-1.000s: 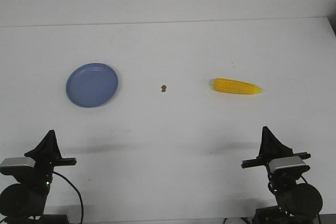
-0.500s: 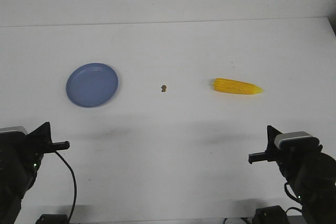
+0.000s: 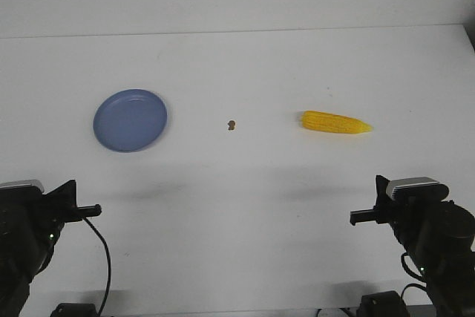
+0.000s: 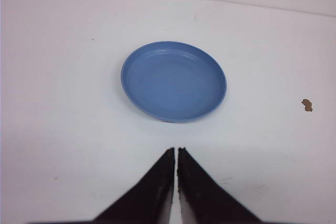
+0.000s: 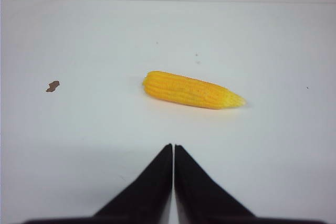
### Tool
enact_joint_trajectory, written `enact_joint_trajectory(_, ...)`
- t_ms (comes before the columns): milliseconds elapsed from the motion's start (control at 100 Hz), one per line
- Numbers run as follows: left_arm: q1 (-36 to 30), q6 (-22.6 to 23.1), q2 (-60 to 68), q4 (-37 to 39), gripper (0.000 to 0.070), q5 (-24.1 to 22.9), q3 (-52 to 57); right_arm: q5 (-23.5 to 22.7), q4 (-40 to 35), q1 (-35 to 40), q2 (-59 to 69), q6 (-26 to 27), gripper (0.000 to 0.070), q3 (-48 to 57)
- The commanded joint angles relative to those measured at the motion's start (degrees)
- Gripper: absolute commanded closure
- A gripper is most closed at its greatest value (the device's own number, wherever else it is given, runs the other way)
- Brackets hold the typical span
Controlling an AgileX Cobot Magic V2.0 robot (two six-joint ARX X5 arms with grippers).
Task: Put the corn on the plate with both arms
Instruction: 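Raise both grippers and open them above the table, then reach the left gripper to the blue plate rim and grip it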
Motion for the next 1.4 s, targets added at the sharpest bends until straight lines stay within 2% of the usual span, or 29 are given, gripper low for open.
enact_joint_trajectory(0,0.0,0.1,0.2,0.3,0.0679,0.0,1.0,0.0,0.3,0.1,0.2,0.5,0.068,0.9)
enact_joint_trajectory(30,0.0,0.0,0.2,0.3,0.066,0.0,1.0,0.0,0.3,0.1,0.2,0.5,0.0659,0.9)
enact_joint_trajectory(60,0.0,0.0,0.2,0.3,0.0606,0.0,1.0,0.0,0.3,0.1,0.2,0.5,0.061,0.9)
enact_joint_trajectory(180,0.0,-0.5,0.2,0.3,0.0236,0.0,1.0,0.0,0.3,0.1,0.2,0.5,0.0323,0.9)
enact_joint_trajectory(210,0.0,-0.6,0.2,0.3,0.0178,0.0,1.0,0.0,0.3,0.1,0.2,0.5,0.0272,0.9)
enact_joint_trajectory(240,0.0,-0.5,0.2,0.3,0.0156,0.0,1.0,0.0,0.3,0.1,0.2,0.5,0.0243,0.9)
enact_joint_trajectory(460,0.0,-1.1,0.5,0.7,0.0176,0.0,1.0,0.0,0.3,0.1,0.2,0.5,0.0237,0.9)
enact_joint_trajectory(570,0.0,-1.5,3.1,2.3,0.0244,0.0,1.2,0.0,0.4,0.1,0.2,0.5,0.0237,0.9)
enact_joint_trajectory(620,0.0,-1.9,5.4,3.5,0.0246,0.0,1.6,0.0,0.4,0.1,0.2,0.5,0.0237,0.9)
enact_joint_trajectory(790,0.7,-4.7,17.4,6.8,0.0244,0.3,4.9,0.0,0.3,0.1,0.2,0.5,0.0237,0.9)
enact_joint_trajectory(920,2.6,-5.7,28.6,8.2,0.0244,2.2,9.7,0.0,0.3,0.1,0.2,0.5,0.0237,0.9)
enact_joint_trajectory(1160,7.1,-5.9,46.6,12.1,0.0244,2.4,19.9,0.0,0.3,0.1,0.2,0.5,0.0237,0.9)
enact_joint_trajectory(1390,10.6,-5.6,58.8,13.5,0.0244,6.2,26.6,0.0,0.3,0.1,0.2,0.5,0.0237,0.9)
